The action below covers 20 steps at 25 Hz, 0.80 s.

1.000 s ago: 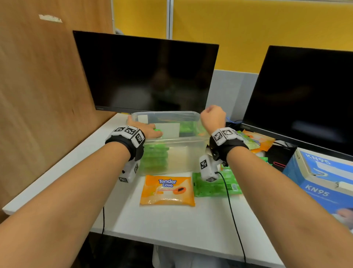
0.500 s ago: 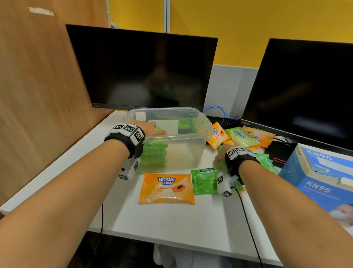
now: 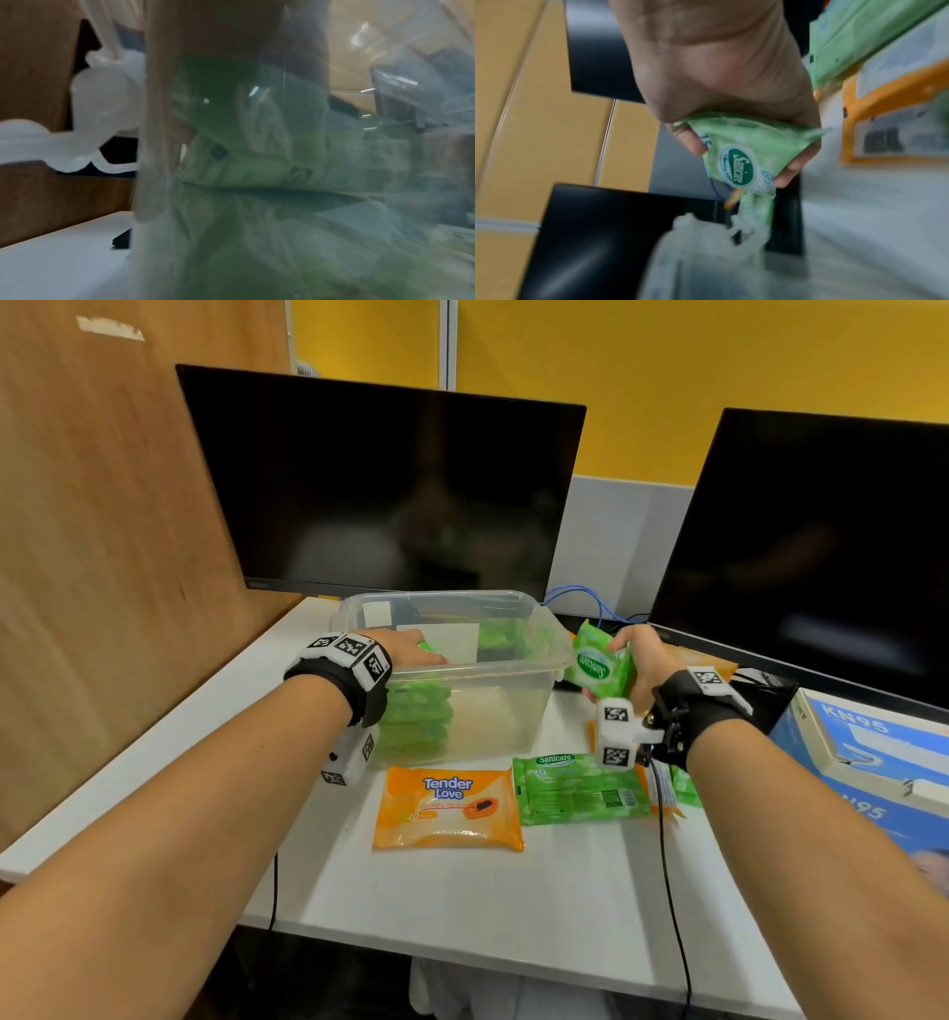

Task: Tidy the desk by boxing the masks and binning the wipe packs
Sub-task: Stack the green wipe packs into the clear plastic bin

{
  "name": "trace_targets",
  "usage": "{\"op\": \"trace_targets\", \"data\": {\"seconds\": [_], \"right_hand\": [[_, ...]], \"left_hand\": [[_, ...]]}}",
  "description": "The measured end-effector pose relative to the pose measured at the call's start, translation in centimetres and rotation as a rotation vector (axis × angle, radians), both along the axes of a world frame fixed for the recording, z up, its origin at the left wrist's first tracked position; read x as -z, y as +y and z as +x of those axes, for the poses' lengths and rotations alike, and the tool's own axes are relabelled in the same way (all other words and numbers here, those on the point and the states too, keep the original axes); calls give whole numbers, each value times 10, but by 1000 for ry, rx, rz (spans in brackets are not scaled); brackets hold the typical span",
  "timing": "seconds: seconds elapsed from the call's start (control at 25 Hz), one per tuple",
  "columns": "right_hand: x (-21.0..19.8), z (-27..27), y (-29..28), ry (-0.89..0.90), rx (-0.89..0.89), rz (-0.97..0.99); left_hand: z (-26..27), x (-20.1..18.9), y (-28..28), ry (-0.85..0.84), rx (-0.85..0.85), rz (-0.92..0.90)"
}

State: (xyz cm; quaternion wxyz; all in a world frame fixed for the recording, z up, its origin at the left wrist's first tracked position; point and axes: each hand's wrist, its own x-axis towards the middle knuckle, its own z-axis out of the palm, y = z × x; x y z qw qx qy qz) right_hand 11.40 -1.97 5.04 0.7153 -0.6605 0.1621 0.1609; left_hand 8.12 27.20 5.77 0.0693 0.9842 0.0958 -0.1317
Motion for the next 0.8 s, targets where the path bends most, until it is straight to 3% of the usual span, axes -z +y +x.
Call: {"op": "trace_targets", "data": {"seconds": [0.24, 0.4, 0.52, 0.68, 0.8], "right_hand": [[-46, -7, 21, -296, 35, 506], [-59, -12, 52, -340, -121, 627], [-54, -18, 91, -269, -235, 396], [-44, -27, 132, -252, -340, -22], [-45, -37, 155, -222, -467, -154]], "left_hand": [[6, 5, 2, 9, -15, -72], [7, 4, 1, 4, -21, -103], [-4, -3, -6, -114, -35, -259], [-13, -17, -10, -613, -145, -400], [-8, -18, -5, -772, -221, -506]]}}
